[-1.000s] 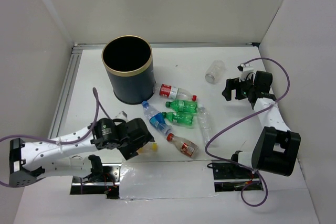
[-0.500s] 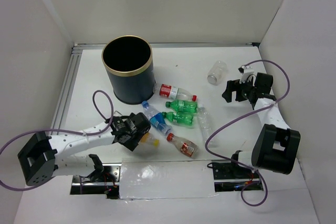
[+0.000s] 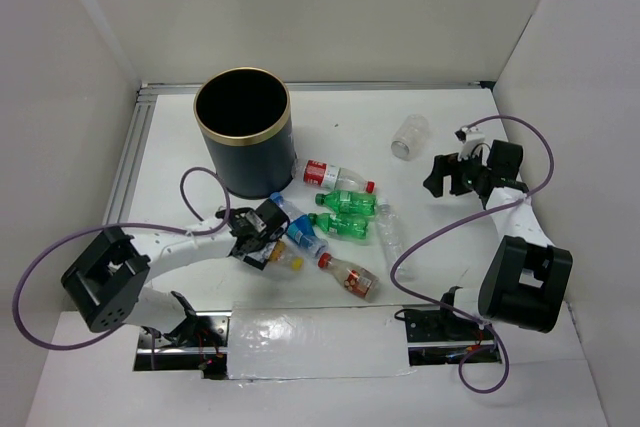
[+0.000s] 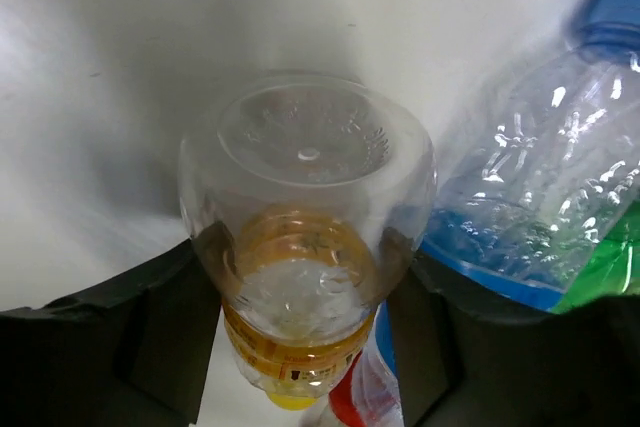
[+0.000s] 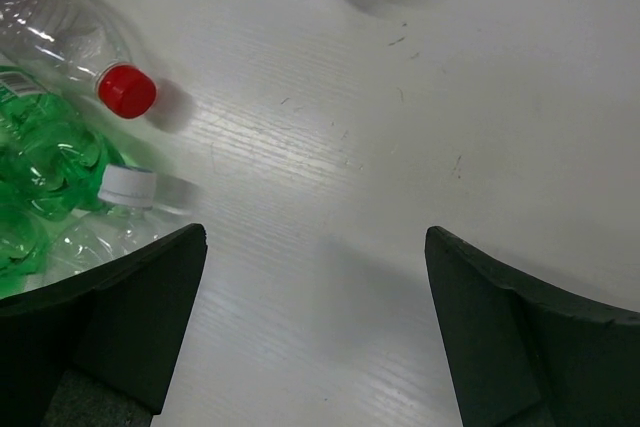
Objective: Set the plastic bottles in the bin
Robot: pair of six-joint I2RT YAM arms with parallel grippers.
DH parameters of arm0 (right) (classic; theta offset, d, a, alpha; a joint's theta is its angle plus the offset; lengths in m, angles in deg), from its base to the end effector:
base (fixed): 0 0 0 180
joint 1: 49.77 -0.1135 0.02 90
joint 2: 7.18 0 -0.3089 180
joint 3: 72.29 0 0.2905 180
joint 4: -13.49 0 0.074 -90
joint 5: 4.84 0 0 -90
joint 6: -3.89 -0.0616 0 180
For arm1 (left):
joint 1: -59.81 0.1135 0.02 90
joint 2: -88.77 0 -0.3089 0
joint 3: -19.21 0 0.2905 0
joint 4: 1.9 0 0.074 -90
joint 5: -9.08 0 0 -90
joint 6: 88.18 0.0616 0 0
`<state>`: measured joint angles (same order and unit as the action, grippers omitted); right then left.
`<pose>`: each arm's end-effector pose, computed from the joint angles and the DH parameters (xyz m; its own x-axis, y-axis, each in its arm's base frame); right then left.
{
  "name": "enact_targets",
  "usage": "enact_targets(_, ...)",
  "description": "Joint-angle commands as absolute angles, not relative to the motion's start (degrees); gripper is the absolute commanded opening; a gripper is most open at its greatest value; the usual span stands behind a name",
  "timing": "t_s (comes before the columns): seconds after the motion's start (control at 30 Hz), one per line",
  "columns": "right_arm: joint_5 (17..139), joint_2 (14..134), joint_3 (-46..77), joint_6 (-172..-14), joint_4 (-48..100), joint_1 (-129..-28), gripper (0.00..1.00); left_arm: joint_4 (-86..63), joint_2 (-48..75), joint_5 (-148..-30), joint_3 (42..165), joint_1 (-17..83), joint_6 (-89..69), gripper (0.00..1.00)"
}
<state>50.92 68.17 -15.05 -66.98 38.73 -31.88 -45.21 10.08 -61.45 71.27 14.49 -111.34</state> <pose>0.3045 -0.0619 0.2363 -0.5728 -0.0998 -0.8136 -0.3420 0.9311 0.1266 0.2005 -0.1736 0.1621 -0.2827 -0.9469 -0.1530 -0.8393 0.3214 -0.4385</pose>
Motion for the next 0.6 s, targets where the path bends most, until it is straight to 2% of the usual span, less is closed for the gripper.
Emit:
enact_targets(0.0,45.2,68.2,-13.7,-63.2,42.3,-31.6,0.96,-44.3,7.2,-60.0,73.7,15.5,-110.6,0.67)
enact_targets(0.1,41.4,68.2,-11.5,-57.7,47.5,-31.6,0.90,-43.5,8.3,-57.7,74.5,15.5,-101.4,0.39)
enact_targets(0.17,40.6,68.2,-10.6,-55.1,50.0,-31.6,0.88,-45.2,11.0,-56.1,77.3,14.3,-91.9,0.07)
enact_targets(0.23,40.6,68.2,-8.9,-53.9,51.0,-31.6,0.87,-47.3,14.0,-55.0,82.7,11.8,-85.2,0.00)
enact_targets(0.27,40.6,68.2,-8.9,-53.9,51.0,-31.6,0.87,-48.3,15.0,-52.8,84.7,10.3,-82.0,0.00)
enact_targets(0.3,42.6,68.2,-7.1,-55.2,49.4,-31.6,0.87,-48.9,17.0,-51.0,89.4,7.0,-70.5,0.00)
enact_targets(0.37,44.3,70.0,-6.4,-57.2,46.5,-33.1,0.90,-48.4,17.8,-50.0,94.4,3.8,-66.4,0.00)
enact_targets(0.43,50.0,72.3,-3.0,-66.9,43.3,-33.7,0.92,-47.2,18.4,-46.9,102.7,1.5,-55.6,0.00)
enact_targets(0.57,50.7,83.7,7.0,-83.2,41.4,-34.3,0.99,-43.5,15.7,-38.8,115.3,2.1,-40.8,0.00)
